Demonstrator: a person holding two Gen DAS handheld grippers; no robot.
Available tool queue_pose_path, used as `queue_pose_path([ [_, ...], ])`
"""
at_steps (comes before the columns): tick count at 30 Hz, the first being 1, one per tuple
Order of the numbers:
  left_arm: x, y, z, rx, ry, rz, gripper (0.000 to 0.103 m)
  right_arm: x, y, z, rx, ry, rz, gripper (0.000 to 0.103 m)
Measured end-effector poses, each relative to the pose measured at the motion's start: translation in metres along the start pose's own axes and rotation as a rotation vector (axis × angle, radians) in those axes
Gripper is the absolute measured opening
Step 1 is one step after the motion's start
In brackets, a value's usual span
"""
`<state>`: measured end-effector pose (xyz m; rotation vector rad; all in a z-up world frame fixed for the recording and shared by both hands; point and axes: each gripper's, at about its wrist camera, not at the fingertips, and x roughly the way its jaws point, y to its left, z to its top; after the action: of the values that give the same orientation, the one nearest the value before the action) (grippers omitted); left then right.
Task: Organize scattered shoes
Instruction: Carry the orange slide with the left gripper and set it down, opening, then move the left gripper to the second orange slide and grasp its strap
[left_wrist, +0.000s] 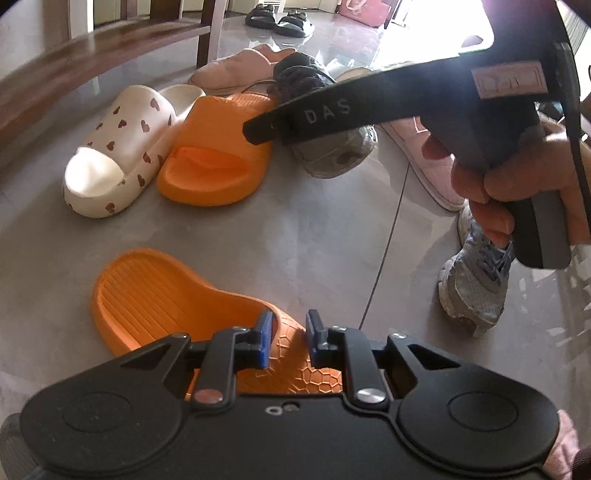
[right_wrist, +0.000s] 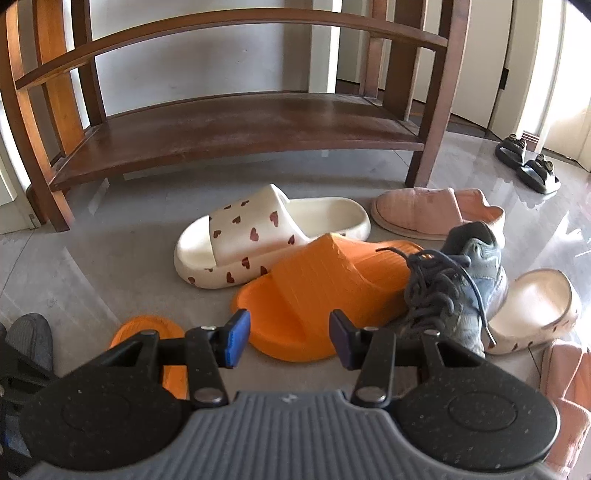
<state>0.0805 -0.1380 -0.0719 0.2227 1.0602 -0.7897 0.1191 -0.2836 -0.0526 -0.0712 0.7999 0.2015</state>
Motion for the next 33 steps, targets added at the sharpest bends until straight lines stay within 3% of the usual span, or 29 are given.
queue_pose_path([
  [4,-0.005,-0.003,0.001,0.007,-0.005,0.043,0.027,-0.005,-0.006,-0.001,0.015,-0.008,-0.012,0.052],
  [9,-0.027,0.001,0.013,-0.016,-0.102,0.071,0.036,-0.019,-0.033,-0.004,0.104,-0.034,-0.046,0.052],
  [15,-0.033,0.0,0.026,-0.091,-0.229,0.037,0.039,-0.039,-0.077,-0.013,0.244,-0.065,-0.112,0.052],
  [20,-0.014,-0.014,0.034,-0.133,-0.261,-0.035,0.039,-0.06,-0.112,-0.03,0.337,-0.074,-0.179,0.052],
  [25,0.014,-0.028,0.049,-0.131,-0.302,-0.036,0.039,-0.065,-0.124,-0.043,0.349,-0.063,-0.2,0.052],
  [33,0.039,0.004,0.066,-0.383,-0.357,-0.034,0.041,-0.06,-0.124,-0.05,0.324,-0.055,-0.171,0.052],
])
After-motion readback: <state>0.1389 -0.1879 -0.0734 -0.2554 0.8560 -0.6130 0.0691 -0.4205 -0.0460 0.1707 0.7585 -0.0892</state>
